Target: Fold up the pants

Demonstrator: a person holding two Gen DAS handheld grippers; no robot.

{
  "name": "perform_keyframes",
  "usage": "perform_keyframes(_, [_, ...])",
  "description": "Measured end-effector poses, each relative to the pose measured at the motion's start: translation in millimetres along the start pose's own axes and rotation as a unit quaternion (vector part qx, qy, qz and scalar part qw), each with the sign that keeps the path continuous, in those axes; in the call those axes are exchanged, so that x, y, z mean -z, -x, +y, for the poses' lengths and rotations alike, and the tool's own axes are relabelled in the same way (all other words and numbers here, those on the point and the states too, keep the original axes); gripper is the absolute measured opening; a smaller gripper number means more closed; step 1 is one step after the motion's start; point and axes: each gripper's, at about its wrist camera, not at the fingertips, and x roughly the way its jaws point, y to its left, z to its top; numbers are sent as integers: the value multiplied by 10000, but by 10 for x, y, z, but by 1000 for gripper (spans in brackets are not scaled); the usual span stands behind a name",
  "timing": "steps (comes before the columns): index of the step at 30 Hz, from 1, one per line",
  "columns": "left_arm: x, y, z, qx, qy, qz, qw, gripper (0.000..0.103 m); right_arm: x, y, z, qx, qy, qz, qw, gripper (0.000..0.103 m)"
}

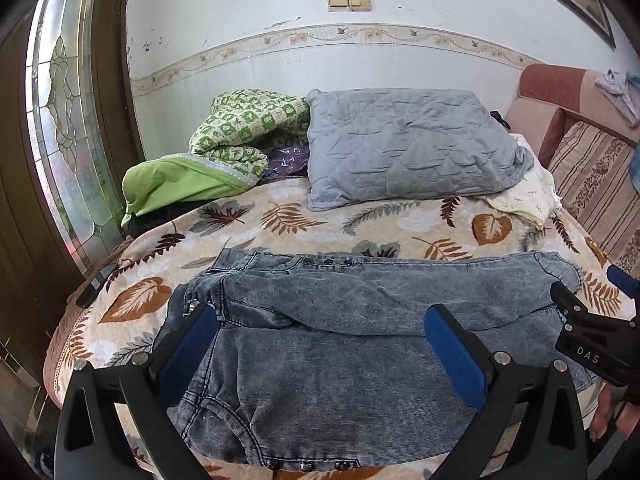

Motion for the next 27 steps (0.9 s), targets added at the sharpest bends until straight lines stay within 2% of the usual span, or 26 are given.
perform_keyframes(14, [45,-109,76,-106,116,130,9998,103,4,-16,23,3,46,42,10000,103])
perform_keyframes(18, [63,-280,130,-35,37,438,9990,103,-21,-52,-49,-62,-50,119,9999,103])
perform_keyframes(22, [103,-618,344,-160,-50,994,9949,103,-128,-171,-356,42,-345,191,9992,103])
perform_keyframes(27, [95,-1007,744,-546,-14,1493,9873,103,-288,-581,-1099,313,-1102,584,9917,103])
